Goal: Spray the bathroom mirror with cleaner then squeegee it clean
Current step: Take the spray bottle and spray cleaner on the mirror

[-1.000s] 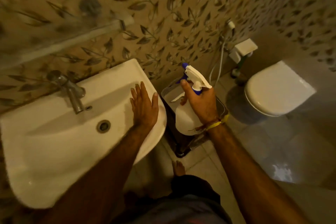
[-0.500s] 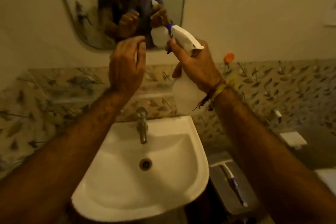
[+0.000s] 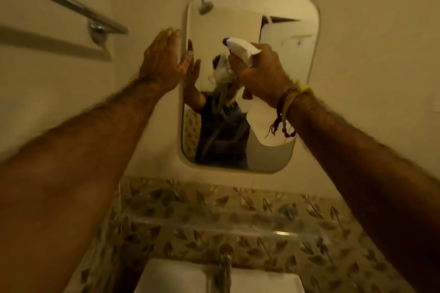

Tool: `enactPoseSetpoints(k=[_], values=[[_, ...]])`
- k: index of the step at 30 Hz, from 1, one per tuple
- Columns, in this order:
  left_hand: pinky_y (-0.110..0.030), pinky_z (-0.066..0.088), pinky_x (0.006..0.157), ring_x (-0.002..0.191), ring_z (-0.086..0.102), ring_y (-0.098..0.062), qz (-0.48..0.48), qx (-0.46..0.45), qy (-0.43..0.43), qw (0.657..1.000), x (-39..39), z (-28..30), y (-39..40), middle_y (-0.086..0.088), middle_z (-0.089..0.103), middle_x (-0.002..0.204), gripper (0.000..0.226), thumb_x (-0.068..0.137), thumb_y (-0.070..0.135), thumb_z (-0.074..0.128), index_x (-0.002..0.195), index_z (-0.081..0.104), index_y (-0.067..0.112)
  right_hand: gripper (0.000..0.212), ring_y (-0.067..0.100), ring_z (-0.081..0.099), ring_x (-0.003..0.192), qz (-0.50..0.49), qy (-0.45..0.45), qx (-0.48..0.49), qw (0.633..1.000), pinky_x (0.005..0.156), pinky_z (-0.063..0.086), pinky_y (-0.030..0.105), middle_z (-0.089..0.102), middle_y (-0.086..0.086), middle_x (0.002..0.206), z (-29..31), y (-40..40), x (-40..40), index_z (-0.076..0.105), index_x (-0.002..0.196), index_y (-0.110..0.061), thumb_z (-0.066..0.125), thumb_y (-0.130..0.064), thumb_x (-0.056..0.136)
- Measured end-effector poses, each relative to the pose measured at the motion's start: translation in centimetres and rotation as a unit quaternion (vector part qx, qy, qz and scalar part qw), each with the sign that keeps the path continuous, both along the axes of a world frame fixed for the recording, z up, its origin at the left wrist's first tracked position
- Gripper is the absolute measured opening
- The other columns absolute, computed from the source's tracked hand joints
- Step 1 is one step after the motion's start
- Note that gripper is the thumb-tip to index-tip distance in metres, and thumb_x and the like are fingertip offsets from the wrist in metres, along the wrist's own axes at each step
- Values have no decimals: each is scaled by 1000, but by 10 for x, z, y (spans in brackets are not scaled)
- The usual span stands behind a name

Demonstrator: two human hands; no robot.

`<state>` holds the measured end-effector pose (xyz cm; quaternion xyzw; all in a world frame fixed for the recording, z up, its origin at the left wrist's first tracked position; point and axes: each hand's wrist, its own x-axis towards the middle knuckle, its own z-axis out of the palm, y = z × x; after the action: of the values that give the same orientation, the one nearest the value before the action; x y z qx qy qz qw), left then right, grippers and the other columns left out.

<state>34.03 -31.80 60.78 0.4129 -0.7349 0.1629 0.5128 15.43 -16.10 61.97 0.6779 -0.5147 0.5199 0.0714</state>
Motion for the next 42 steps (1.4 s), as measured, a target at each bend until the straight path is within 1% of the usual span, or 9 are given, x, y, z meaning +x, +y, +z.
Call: enactPoseSetpoints(k=[6, 11, 15, 19, 24, 28, 32, 39, 42], values=[[-44, 6, 127, 158, 1, -26, -7, 70, -24, 997, 0, 40, -23, -10, 0, 171, 79, 105, 53, 39, 163, 4, 12, 26, 24, 70, 73, -67, 51, -50, 995, 63, 62, 44, 71, 3, 89, 53, -21, -7, 66, 102, -22, 58, -43, 90], [-39, -4, 125, 157, -13, -23, -41, 165, 9, 985, -19, 35, -46, -4, -17, 170, 88, 103, 63, 31, 160, -15, 15, 20, 2, 64, 45, -107, 112, -45, 987, 34, 43, 12, 67, -9, 62, 74, -31, -22, 65, 87, -29, 56, -46, 91], [-37, -14, 115, 154, -23, -22, -37, 139, 17, 989, -30, 24, -70, 0, -27, 167, 87, 102, 66, 26, 159, -20, 19, 12, 2, 65, 48, -120, 54, -62, 989, 35, 43, 10, 66, -11, 60, 81, -30, -47, 65, 92, -28, 58, -39, 93], [-42, -13, 121, 155, -22, -20, -31, 124, 19, 992, -32, 21, -82, 2, -26, 167, 89, 100, 69, 27, 159, -20, 21, 24, 13, 66, 56, -157, -16, -95, 983, 41, 50, 21, 69, -2, 79, 84, -24, -73, 65, 112, -23, 61, -38, 93], [-43, -9, 125, 156, -20, -20, -17, 134, 19, 991, -35, 21, -77, 0, -25, 168, 92, 99, 70, 28, 159, -18, 18, 34, 21, 67, 50, -227, -109, -81, 964, 55, 61, 36, 72, 4, 82, 78, -16, -95, 65, 110, -19, 59, -46, 90], [-42, -9, 125, 154, -22, -18, -22, 150, -6, 988, -27, 24, -76, 2, -28, 166, 93, 98, 72, 26, 158, -22, 21, 36, 17, 65, 50, -243, -160, -105, 951, 53, 59, 30, 71, 6, 83, 71, -7, -111, 64, 118, -19, 58, -43, 91], [-41, -10, 123, 154, -24, -16, -14, 146, -40, 988, -19, 22, -76, 5, -29, 166, 89, 97, 73, 22, 157, -24, 25, 34, 18, 67, 51, -248, -147, -85, 954, 50, 60, 33, 70, 5, 81, 61, -10, -106, 64, 113, -18, 60, -43, 91], [-58, -11, 124, 155, -21, -19, 63, 68, -75, 993, -13, -1, -90, 8, -32, 164, 76, 98, 71, 7, 153, -29, 31, 16, 8, 66, 49, -109, -80, -88, 987, 38, 48, 16, 66, -10, 61, 49, -36, -49, 57, 77, -34, 62, -39, 91], [-56, -17, 122, 152, -30, -21, 57, 8, -79, 995, -12, -20, -102, 4, -38, 162, 77, 98, 71, 4, 153, -31, 30, 10, 12, 67, 56, -85, -43, -76, 992, 42, 55, 22, 64, -8, 71, 46, -56, -19, 56, 85, -34, 61, -40, 92]])
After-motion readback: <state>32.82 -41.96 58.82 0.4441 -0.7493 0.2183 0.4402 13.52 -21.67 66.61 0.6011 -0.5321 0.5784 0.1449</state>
